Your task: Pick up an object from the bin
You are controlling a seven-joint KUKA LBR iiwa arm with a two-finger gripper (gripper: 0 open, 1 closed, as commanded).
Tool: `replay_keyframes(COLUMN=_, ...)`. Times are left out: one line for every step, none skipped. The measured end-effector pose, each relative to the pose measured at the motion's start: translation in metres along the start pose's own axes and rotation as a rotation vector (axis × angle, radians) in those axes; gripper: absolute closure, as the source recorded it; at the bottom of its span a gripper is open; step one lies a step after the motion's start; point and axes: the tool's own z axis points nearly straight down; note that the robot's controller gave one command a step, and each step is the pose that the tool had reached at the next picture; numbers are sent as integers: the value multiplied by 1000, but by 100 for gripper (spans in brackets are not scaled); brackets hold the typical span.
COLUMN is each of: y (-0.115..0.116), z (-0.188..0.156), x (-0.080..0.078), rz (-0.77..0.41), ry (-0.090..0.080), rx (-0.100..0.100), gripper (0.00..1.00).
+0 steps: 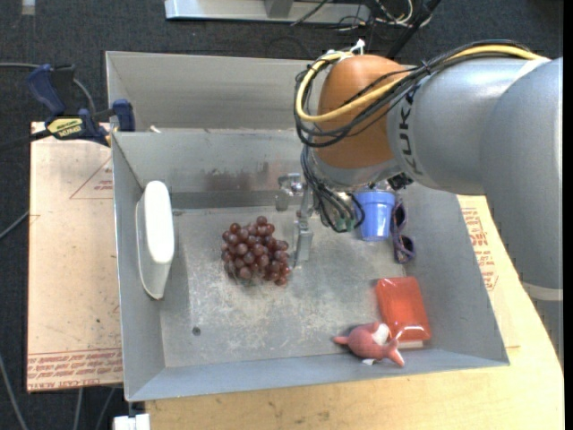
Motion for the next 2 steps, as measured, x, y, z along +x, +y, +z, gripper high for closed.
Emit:
replay_keyframes(y=27, z=15, x=2, rz=-201, ry=-6, rx=-3, gripper=0)
replay_keyframes(y=33, z=60, x=51, rz=-152, ry=-2, rx=-4, gripper=100)
